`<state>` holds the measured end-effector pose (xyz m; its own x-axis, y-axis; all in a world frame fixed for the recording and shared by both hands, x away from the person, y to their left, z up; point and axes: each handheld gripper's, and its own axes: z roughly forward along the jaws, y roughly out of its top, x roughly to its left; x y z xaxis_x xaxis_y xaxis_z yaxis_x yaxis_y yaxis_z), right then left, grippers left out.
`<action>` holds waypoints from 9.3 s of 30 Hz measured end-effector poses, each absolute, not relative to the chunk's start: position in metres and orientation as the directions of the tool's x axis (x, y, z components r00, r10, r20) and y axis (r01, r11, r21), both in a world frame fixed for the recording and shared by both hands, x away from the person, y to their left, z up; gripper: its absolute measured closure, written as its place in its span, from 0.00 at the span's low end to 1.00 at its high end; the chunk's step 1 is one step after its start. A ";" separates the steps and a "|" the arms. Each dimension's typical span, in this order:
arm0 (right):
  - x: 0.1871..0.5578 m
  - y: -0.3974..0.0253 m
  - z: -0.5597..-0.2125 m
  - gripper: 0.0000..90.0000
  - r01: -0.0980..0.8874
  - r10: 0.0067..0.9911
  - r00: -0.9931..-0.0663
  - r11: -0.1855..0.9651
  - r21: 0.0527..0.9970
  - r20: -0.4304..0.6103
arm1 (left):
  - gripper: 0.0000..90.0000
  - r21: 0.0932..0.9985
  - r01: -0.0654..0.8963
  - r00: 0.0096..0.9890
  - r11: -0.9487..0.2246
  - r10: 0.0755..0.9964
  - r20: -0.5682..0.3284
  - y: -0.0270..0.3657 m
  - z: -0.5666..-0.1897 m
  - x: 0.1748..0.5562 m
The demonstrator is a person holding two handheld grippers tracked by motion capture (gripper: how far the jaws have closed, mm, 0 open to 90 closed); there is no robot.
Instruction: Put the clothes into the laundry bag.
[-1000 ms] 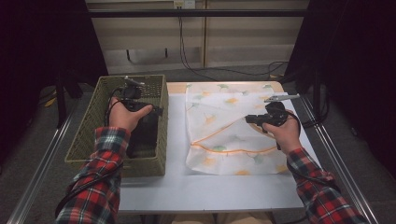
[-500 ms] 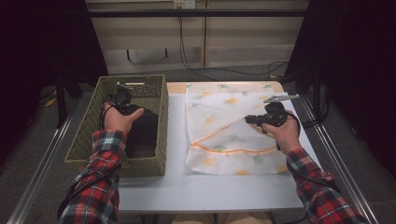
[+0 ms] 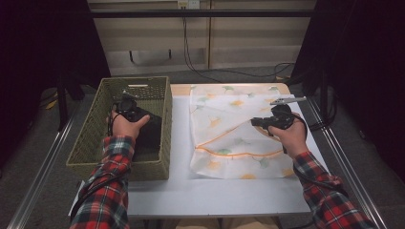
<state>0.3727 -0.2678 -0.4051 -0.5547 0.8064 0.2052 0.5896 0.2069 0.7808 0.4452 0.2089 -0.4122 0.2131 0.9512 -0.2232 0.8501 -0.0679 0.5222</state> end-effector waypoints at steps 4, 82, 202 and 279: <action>0.372 -0.268 -0.405 0.99 0.592 0.807 -0.553 0.207 0.779 0.206 | 0.01 0.519 0.851 0.213 -0.082 0.957 -0.197 0.206 -0.417 0.448; 0.369 -0.278 -0.411 0.99 0.607 0.820 -0.531 0.191 0.771 0.215 | 0.73 0.478 0.870 0.252 -0.124 0.944 -0.213 0.228 -0.380 0.447; 0.381 -0.269 -0.409 1.00 0.629 0.825 -0.515 0.179 0.756 0.233 | 0.74 0.522 0.654 0.733 -0.548 0.630 -0.257 0.069 -0.268 0.406; 0.394 -0.239 -0.410 1.00 0.661 0.846 -0.489 0.202 0.722 0.211 | 0.73 0.531 0.458 0.889 -0.713 0.355 -0.290 -0.023 -0.360 0.358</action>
